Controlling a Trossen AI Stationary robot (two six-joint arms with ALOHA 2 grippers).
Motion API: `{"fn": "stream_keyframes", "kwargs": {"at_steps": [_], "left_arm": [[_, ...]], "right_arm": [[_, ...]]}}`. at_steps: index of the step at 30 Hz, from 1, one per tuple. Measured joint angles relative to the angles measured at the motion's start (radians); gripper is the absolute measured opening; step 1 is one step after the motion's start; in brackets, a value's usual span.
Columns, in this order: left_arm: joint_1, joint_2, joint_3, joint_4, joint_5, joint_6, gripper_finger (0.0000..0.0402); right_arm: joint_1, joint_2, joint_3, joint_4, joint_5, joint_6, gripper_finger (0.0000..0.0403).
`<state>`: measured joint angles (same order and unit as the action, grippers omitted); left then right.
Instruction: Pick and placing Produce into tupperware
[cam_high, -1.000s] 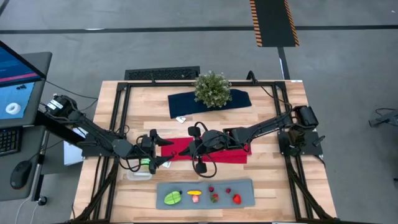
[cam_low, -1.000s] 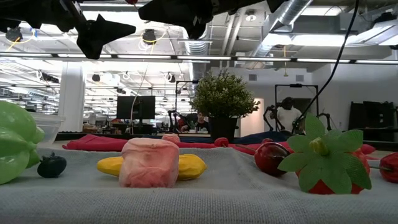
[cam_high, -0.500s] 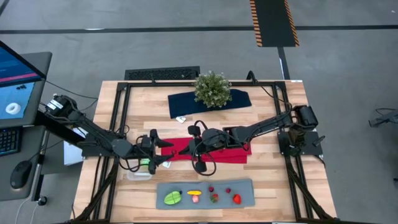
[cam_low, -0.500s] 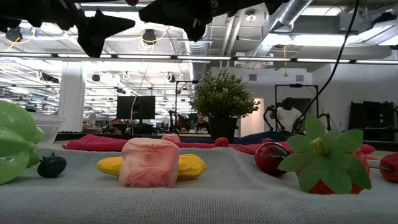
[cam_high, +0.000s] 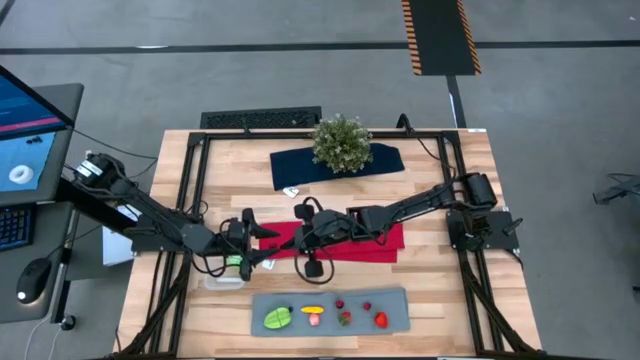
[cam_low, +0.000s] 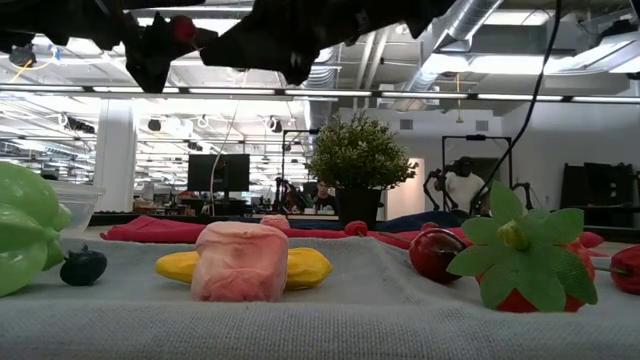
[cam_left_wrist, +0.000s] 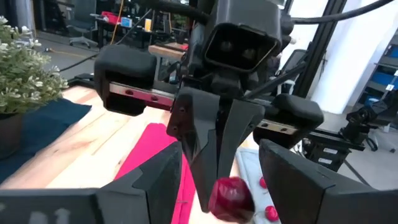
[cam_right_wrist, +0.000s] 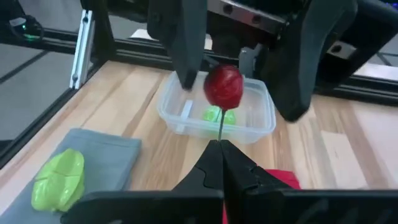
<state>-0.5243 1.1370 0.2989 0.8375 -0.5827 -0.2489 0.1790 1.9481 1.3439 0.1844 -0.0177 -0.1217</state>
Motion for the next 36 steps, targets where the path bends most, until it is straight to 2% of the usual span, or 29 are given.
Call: {"fn": "stream_keyframes", "kwargs": {"at_steps": [17, 36], "left_arm": [[0.0, 0.011, 0.0, 0.007, 0.001, -0.004, 0.0203], [0.0, 0.011, 0.0, -0.08, 0.0, -0.051, 0.0203]], "right_arm": [[0.003, 0.002, 0.0, -0.037, 0.045, -0.017, 0.001], [0.004, 0.002, 0.0, -0.036, 0.056, -0.02, 0.001]]}}
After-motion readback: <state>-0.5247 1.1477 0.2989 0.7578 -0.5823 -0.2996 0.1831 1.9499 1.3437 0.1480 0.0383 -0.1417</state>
